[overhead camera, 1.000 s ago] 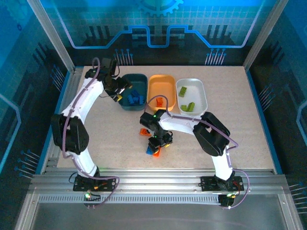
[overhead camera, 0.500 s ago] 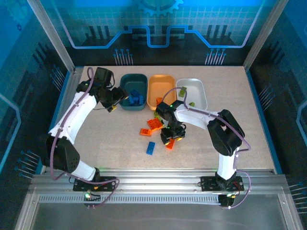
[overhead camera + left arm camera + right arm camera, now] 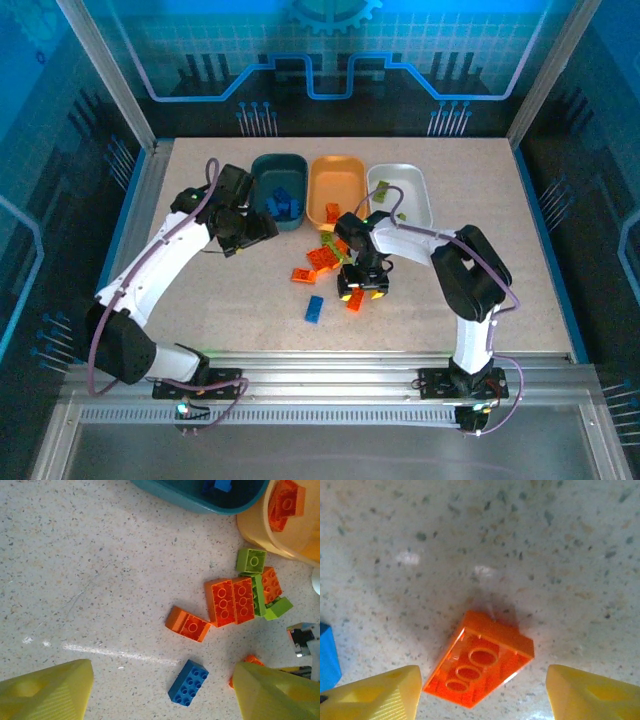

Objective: Sort the legos into containers by color

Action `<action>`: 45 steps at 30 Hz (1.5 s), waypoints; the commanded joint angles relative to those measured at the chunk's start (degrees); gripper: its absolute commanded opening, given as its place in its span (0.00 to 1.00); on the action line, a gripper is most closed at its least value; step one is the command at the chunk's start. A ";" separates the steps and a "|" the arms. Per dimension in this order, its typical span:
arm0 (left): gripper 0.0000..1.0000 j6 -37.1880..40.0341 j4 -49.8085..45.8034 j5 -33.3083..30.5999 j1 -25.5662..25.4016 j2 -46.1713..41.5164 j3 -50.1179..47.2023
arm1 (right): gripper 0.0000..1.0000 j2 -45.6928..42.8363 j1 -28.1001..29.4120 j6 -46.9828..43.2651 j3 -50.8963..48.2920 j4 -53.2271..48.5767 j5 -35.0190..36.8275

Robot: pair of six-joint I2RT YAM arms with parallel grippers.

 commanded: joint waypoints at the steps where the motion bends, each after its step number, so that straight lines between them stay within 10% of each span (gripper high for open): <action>1: 0.76 0.74 -2.02 -1.51 -0.38 -2.13 -0.84 | 0.68 1.97 -0.02 2.40 -0.70 1.80 -1.62; 12: 0.76 0.71 -0.81 -2.31 -3.22 -3.40 -5.59 | 0.38 2.50 -0.19 1.20 0.40 -0.39 1.89; 28: 0.80 -1.62 2.63 2.00 -8.80 -10.56 -17.29 | 0.37 -4.43 -6.20 -1.86 18.36 -7.08 -3.02; 35: 0.98 -3.23 10.18 8.36 -12.48 -10.74 -22.43 | 0.37 8.72 -10.25 -2.76 39.08 -7.11 -4.84; 45: 0.99 -3.63 10.04 7.71 -17.93 -1.81 -20.37 | 0.40 30.17 -12.43 -5.13 62.50 -9.61 -6.68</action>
